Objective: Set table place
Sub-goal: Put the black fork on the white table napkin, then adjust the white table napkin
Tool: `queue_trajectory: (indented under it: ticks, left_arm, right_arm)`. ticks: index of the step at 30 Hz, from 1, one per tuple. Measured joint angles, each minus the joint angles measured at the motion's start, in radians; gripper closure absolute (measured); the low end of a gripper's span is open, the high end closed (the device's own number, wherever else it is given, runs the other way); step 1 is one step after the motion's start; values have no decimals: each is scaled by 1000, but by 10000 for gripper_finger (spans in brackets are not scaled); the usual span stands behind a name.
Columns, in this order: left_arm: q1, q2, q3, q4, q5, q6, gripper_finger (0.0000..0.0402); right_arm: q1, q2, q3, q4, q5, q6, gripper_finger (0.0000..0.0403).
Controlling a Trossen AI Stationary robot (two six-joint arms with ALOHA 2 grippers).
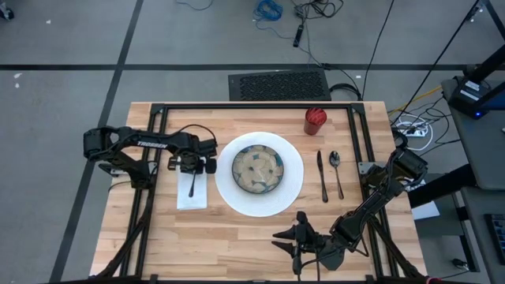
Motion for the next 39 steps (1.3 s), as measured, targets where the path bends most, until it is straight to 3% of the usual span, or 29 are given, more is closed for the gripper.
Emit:
queue_trajectory:
  ticks: [11,29,39]
  left_arm:
    - [10,0,4,-71,-51,-57,327]
    - [9,-1,30,-84,-28,-24,327]
    - [-53,-15,94,-249,-35,-24,327]
  right_arm:
    - [0,0,0,-2,0,0,316]
    - [6,0,0,-6,0,0,316]
    - [6,0,0,-6,1,1,316]
